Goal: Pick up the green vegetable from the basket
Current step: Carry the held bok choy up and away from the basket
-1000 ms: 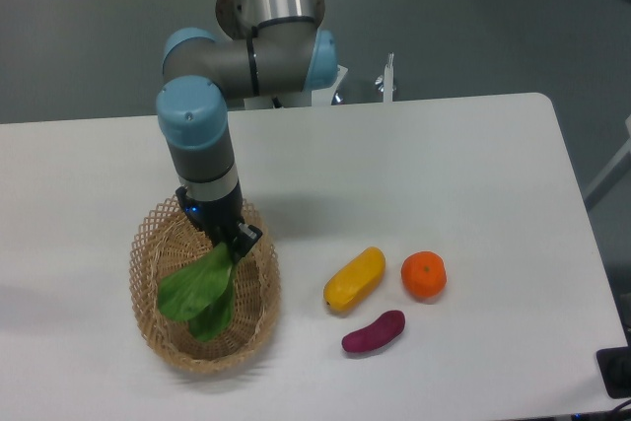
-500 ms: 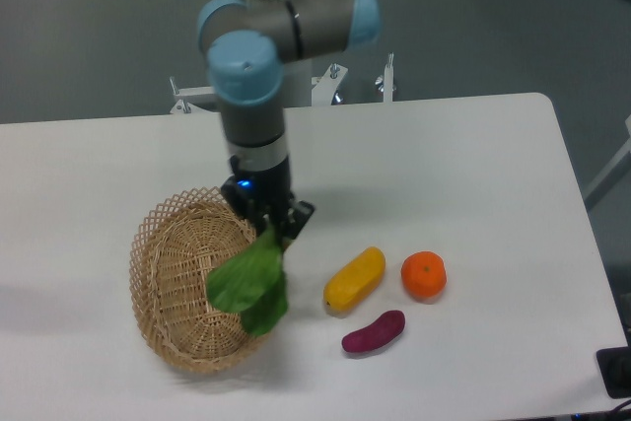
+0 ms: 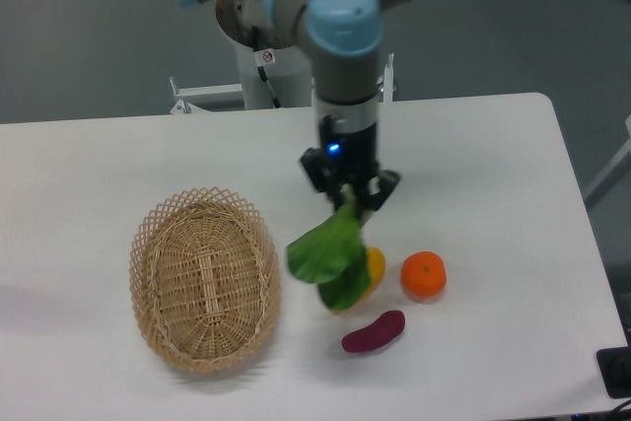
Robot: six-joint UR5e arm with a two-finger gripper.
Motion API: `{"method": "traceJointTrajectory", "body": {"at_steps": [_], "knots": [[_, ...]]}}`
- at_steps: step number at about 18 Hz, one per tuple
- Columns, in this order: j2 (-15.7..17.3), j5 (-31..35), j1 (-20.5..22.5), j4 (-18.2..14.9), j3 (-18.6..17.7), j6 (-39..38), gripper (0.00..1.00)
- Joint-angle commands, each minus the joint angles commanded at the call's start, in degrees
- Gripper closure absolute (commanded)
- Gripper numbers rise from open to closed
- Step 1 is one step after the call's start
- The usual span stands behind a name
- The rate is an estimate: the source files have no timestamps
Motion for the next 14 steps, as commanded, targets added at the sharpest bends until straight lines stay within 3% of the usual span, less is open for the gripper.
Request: {"method": "traceJointTrajectory", "body": {"at_steps": [5,14], "knots": [[0.9,-0.1,5.1,-2.5,-0.1,8.4,0.6],[0.8,-0.6,5.4,-2.5,0.1,10.4,0.6]]}}
